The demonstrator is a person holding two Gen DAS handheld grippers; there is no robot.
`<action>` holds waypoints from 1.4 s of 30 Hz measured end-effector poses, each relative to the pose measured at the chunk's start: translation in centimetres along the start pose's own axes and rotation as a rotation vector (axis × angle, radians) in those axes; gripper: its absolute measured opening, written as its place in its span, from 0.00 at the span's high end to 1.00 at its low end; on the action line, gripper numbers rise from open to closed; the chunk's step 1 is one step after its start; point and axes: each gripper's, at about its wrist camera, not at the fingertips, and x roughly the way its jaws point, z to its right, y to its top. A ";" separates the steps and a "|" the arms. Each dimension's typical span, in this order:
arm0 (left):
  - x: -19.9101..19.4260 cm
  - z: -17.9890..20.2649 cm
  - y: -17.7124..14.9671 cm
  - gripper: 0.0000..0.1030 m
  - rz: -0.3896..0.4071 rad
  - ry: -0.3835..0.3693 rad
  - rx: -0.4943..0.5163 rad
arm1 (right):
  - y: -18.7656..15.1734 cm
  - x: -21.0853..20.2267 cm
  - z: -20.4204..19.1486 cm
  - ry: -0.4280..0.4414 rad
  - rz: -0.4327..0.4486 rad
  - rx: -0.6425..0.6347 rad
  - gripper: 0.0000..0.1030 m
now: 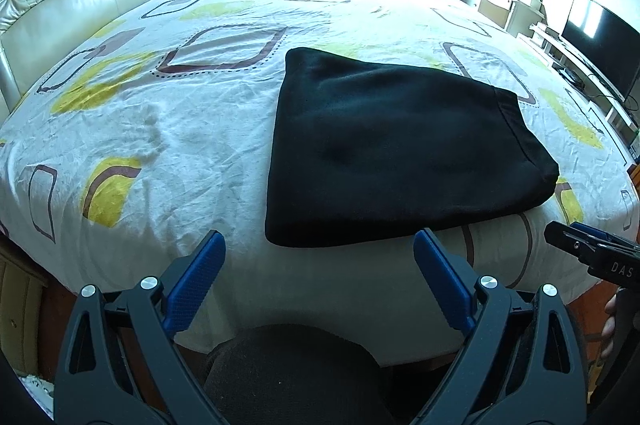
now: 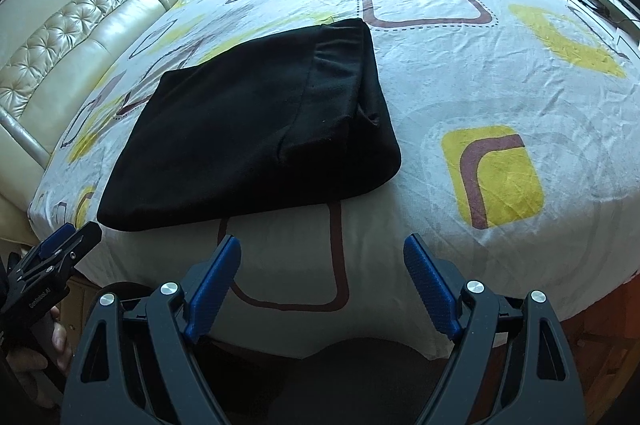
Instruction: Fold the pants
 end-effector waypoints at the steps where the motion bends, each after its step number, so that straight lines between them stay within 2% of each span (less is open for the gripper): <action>1: -0.1 0.0 0.0 0.08 0.005 -0.001 0.000 | -0.1 0.0 -0.1 0.003 -0.002 -0.001 0.20; 21: -0.4 1.5 -0.4 0.08 -0.009 0.020 0.066 | -0.3 0.2 -0.1 0.006 -0.020 -0.008 0.20; 24: -0.6 1.6 -0.3 0.08 0.007 0.047 0.073 | -0.3 0.2 0.0 -0.004 -0.016 -0.010 0.20; 34: -1.7 1.4 0.4 0.08 0.060 0.051 0.060 | -0.6 0.4 -0.4 -0.005 -0.020 -0.029 0.20; 37: -1.8 1.7 0.4 0.02 0.071 0.069 0.065 | -0.7 0.6 -0.4 -0.006 -0.026 -0.030 0.20; 42: -1.8 1.7 0.3 0.03 0.069 0.067 0.066 | -0.8 0.7 -0.5 -0.004 -0.032 -0.031 0.20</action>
